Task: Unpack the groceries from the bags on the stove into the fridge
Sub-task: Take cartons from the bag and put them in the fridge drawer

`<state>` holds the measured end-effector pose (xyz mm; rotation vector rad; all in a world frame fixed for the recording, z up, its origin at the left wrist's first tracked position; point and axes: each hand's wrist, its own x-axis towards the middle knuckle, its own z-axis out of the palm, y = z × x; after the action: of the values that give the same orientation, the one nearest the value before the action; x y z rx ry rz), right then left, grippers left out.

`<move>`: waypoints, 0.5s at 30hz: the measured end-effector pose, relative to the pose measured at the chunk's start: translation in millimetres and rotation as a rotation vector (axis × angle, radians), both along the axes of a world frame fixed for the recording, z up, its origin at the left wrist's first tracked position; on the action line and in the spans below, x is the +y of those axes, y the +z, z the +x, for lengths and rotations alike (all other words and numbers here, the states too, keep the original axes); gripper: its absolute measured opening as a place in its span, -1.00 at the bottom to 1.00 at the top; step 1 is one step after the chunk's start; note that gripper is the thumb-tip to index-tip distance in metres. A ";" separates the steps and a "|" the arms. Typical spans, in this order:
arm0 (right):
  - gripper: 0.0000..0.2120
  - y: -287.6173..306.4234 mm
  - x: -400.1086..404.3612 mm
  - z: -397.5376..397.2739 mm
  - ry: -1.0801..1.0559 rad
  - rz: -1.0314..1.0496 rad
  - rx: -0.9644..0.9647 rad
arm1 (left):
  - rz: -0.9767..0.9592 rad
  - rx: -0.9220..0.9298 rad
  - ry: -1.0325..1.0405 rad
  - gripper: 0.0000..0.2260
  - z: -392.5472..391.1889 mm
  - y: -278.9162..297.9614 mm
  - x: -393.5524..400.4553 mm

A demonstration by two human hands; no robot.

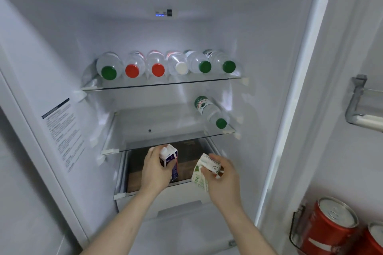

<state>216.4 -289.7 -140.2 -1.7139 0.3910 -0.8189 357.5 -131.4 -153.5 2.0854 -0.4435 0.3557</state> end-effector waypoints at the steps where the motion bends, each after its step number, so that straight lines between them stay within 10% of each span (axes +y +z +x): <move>1: -0.61 -3.9 0.3 8.1 -0.022 0.017 -0.005 | -0.002 -0.007 0.002 -0.56 1.0 -1.5 -0.2; 15: -0.37 -41.7 -2.9 70.7 -0.153 -0.001 0.092 | 0.032 -0.011 0.064 -0.42 0.6 -14.8 -6.1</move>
<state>287.1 -292.6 -181.9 -1.7431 0.5902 -0.8516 358.1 -137.5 -168.2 2.1336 -0.3918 0.4008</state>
